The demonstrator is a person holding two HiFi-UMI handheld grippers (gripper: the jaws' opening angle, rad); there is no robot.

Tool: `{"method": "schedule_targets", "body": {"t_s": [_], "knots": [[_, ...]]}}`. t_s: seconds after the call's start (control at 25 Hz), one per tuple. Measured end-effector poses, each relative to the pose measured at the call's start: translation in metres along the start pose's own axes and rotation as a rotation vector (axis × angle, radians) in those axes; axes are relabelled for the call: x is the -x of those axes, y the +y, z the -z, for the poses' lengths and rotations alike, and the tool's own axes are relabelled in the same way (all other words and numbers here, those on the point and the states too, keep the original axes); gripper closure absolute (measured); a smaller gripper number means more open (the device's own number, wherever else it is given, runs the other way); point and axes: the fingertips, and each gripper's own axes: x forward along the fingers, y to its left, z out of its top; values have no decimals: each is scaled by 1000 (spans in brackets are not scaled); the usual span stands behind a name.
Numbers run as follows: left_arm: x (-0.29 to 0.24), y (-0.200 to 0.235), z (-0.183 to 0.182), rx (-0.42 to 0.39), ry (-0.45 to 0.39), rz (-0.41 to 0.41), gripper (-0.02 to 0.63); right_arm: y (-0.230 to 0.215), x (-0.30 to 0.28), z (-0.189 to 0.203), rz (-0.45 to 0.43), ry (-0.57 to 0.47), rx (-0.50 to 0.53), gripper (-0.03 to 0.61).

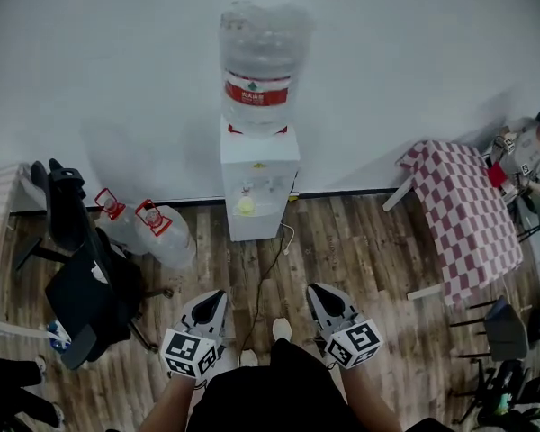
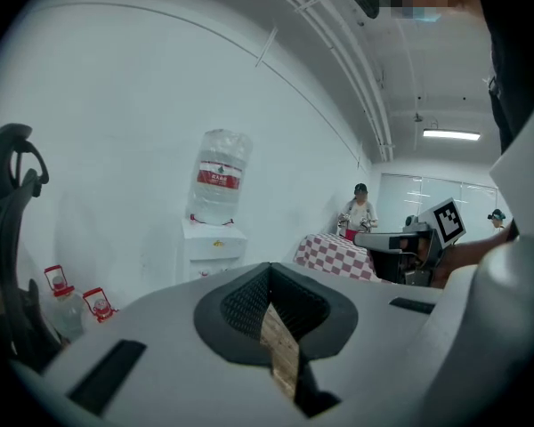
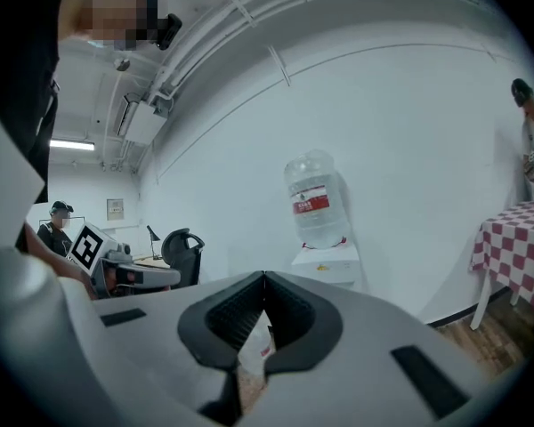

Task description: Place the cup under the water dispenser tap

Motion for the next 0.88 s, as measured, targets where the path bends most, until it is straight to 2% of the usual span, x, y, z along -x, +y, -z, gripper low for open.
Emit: {"method": "schedule_targets", "body": {"t_s": [0.36,0.88], "knots": [[9,-19,-6,-23,-29,20,600,5,30,11,6,20,-13,555],[-6,-67,-26,-16,-74,-45,600,-29,65,-6,-72,38,46,557]]}}
